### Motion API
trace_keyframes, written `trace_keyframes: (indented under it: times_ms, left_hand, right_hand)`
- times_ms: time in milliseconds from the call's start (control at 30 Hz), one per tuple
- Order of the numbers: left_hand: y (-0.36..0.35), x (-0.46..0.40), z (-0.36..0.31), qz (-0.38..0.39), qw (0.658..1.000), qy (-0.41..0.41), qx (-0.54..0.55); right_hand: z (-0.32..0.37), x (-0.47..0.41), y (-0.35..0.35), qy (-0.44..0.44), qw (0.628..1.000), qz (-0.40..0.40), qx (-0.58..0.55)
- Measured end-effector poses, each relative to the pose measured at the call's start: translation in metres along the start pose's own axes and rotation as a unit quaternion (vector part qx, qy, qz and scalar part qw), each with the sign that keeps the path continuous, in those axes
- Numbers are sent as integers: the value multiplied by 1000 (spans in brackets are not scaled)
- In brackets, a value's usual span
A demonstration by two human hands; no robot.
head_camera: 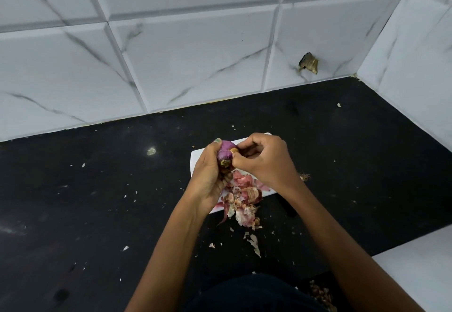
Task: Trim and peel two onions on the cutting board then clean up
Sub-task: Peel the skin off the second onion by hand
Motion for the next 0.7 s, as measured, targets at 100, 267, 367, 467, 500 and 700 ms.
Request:
trace_keyframes:
  times_ms: [100,267,367,467,500,700]
  left_hand:
    - [-1,1,1,-2,1000,21,0]
    - [-2,-1,1,-15,999,-9,31]
    - [-2,-3,2,-23,997,-24,73]
    - [-3,-3,3,-33,995,-39,81]
    - [-4,-3,3,-37,995,-48,78]
    - [-5,-4,5,-34,995,-62,72]
  right_hand:
    - [-3,0,3,4,999,-33,7]
    - [1,4,0,-1,998,-34,-52]
    - [2,9,-6,6,996,-33,-86]
    - [2,11,-10,28,995,-57,-76]
    - [2,11,-11,36,995,-62,-73]
    - [4,9,-12,46,995,-71,-52]
Point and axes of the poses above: each hand's wrist, its own x-axis away from the middle knuckle, its own y-axis out of the back of the hand, z = x × y, the point moved 3 cm from there along -x, towards the middle knuckle, and after that the axes turned 12 degrees about -z, right-handed, at the moved point
